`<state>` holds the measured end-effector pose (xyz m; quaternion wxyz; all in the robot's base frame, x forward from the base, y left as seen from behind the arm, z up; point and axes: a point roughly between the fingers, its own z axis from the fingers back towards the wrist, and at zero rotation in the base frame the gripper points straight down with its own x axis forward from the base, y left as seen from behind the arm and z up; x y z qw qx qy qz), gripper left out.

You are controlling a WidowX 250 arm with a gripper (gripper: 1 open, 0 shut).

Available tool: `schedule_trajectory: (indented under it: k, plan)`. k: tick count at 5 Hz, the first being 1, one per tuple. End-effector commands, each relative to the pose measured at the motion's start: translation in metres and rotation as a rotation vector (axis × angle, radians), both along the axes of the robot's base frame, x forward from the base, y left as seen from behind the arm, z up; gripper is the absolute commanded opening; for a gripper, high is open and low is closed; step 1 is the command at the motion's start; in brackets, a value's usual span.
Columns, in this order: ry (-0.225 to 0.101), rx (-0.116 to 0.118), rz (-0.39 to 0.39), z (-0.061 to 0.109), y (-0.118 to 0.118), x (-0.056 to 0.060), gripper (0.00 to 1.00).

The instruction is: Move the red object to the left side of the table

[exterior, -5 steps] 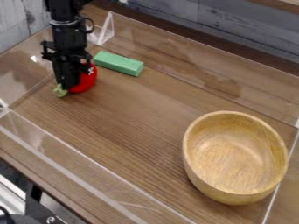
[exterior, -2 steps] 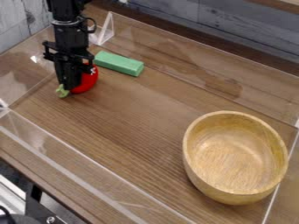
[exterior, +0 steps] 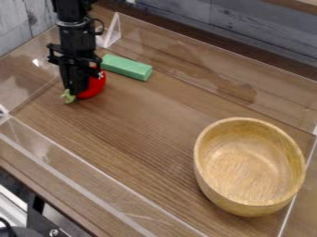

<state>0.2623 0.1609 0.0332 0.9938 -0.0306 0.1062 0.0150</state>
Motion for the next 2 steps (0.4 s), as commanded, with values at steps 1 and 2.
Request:
schedule_trajectory:
  k: [1, 2]
  plan:
    - [-0.047, 0.031, -0.015, 0.0139, -0.0018, 0.0083, 0.00]
    - [-0.041, 0.033, -0.013, 0.0109, -0.0018, 0.0086, 0.00]
